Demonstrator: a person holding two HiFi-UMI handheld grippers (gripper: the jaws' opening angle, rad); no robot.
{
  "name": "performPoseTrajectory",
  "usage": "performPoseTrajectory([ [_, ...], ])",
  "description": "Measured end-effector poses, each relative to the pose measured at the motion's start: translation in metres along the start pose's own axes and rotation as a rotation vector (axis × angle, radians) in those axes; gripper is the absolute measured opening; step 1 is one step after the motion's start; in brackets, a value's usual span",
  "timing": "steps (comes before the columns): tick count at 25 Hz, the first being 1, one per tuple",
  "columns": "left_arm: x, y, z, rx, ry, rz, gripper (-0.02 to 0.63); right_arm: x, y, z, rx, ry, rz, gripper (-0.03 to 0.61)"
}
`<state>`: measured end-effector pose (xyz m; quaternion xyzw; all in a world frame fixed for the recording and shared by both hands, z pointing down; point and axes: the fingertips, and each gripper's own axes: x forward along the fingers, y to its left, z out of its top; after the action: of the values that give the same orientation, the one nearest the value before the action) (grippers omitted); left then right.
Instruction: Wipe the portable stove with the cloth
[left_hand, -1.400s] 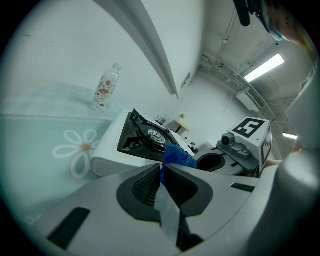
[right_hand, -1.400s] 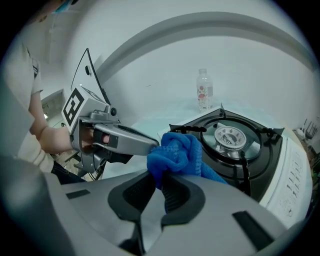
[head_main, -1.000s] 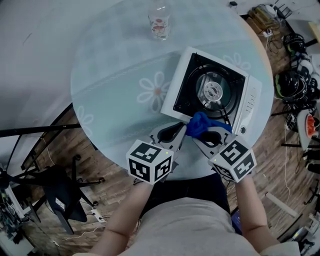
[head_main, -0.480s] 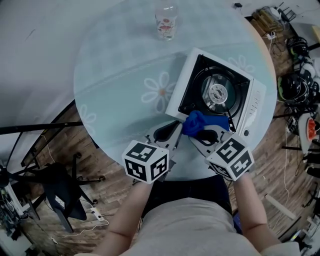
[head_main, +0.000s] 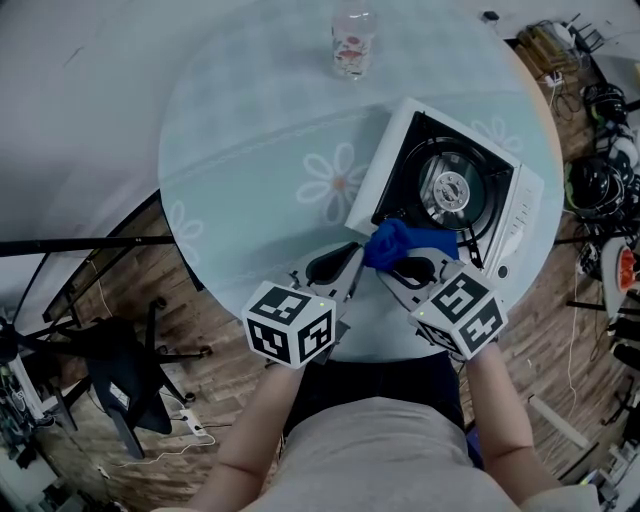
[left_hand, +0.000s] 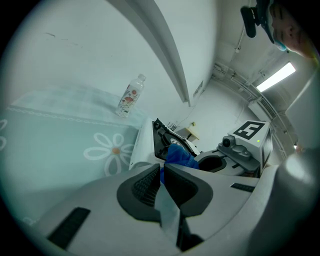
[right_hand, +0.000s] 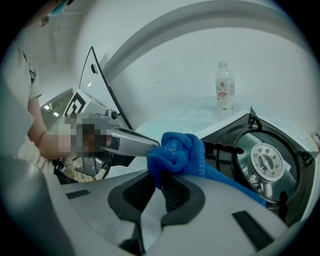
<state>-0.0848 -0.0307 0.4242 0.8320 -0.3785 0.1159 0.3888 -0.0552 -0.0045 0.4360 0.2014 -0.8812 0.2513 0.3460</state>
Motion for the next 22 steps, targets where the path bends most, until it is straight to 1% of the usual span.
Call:
performPoseTrajectory([
  [15,-0.016,0.028,0.006,-0.022,-0.040,0.064,0.041,0.025,0.007,0.022,-0.024,0.052,0.015,0.049],
  [22,-0.022,0.038,0.006,-0.021,-0.042,0.091,0.038,0.035,0.012,0.028,-0.030,0.086,0.031,0.049],
])
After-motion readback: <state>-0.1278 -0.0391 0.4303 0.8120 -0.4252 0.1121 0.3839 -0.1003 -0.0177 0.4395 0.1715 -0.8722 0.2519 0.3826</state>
